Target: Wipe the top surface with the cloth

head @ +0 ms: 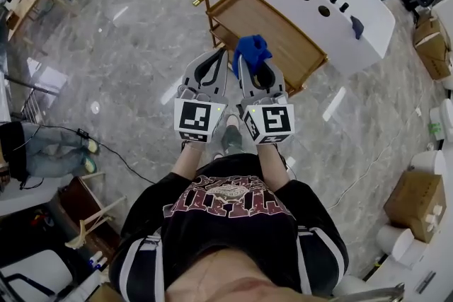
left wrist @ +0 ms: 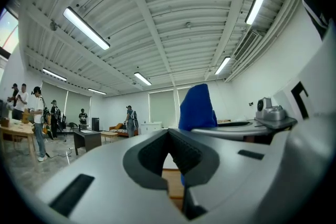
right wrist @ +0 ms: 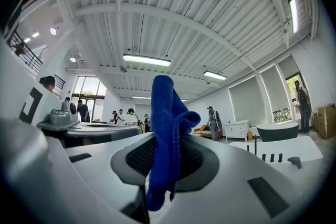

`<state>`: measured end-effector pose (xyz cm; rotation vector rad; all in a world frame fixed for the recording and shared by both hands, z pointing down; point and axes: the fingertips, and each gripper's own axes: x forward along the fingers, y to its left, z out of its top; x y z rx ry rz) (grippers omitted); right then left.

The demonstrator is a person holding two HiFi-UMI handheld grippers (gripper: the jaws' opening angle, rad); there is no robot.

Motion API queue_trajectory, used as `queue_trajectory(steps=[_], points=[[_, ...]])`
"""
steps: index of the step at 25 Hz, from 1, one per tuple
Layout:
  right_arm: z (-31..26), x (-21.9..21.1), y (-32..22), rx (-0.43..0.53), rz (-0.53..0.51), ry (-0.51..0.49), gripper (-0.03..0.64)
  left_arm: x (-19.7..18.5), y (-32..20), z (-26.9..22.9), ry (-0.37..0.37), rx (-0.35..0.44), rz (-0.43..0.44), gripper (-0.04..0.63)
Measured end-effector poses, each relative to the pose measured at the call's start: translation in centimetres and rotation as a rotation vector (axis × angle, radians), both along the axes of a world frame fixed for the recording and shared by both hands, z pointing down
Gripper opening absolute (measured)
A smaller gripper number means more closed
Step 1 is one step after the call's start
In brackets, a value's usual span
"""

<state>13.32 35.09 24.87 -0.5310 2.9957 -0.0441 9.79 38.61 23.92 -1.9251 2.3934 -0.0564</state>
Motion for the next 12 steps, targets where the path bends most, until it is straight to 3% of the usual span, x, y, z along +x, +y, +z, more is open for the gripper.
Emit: queue_trajectory(steps=[12], points=[[-0.8, -8.8, -10.8, 0.004, -0.065, -0.006, 0.086, -8.1, -11.4, -0.6, -0.021, -0.013, -0.042, 0.046]])
